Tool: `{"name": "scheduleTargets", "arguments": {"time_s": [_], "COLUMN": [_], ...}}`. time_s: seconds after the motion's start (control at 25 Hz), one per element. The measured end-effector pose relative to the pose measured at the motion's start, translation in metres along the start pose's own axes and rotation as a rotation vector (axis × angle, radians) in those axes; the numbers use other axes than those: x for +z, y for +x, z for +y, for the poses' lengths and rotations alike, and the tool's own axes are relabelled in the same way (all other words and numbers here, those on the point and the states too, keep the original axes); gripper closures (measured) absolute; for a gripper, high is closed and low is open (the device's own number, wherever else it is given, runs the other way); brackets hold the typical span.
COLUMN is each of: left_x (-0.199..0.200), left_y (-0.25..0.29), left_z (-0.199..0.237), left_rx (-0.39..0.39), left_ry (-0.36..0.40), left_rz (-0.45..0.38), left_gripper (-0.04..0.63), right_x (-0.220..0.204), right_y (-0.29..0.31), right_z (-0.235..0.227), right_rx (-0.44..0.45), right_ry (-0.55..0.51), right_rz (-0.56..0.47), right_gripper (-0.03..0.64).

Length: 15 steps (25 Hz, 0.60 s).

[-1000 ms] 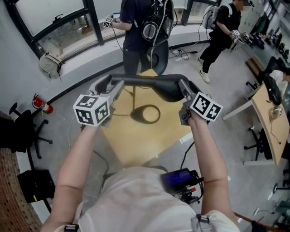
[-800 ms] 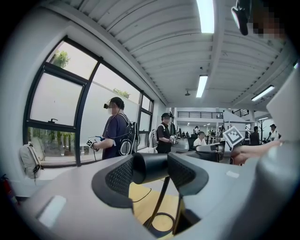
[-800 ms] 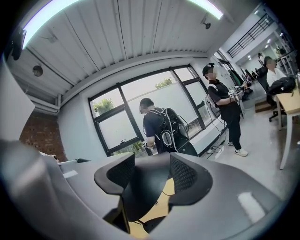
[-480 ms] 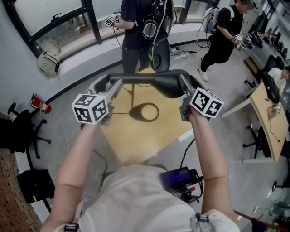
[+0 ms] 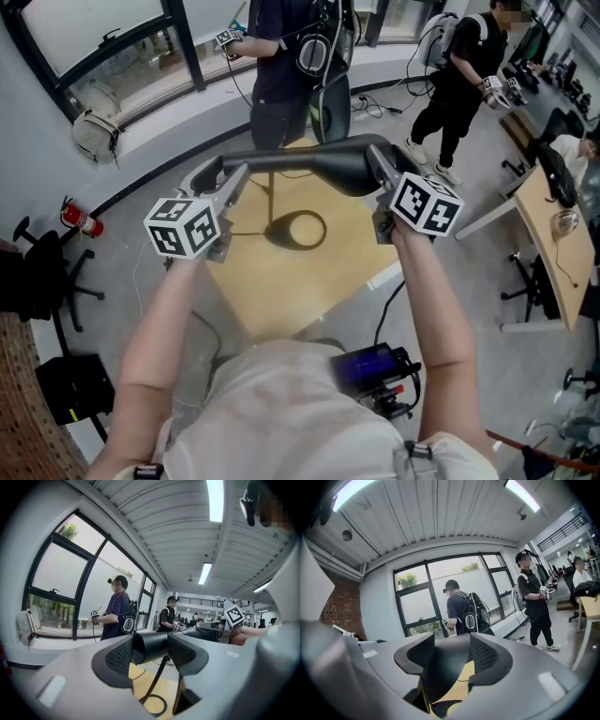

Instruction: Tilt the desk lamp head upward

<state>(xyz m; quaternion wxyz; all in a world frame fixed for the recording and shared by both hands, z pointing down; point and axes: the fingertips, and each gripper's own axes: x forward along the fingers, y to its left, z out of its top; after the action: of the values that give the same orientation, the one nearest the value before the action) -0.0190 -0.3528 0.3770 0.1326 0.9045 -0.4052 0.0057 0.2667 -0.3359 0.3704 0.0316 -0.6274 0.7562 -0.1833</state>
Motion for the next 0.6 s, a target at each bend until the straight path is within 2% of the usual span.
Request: {"name": "scheduleTargets", "arguments": {"time_s": [0.6], "left_x": [-0.003], "left_y": [-0.003], "left_z": [0.004], "left_rx": [-0.005], "left_ry": [-0.063], "left_rz": [-0.009], "left_gripper": [0.365], "right_x": [0.029], "right_y": [0.001], "right_z": [0.017], "right_rx": [0.006], "right_ry": [-0.098], "right_rz": [-0.022], "right_gripper": [0.377]}}
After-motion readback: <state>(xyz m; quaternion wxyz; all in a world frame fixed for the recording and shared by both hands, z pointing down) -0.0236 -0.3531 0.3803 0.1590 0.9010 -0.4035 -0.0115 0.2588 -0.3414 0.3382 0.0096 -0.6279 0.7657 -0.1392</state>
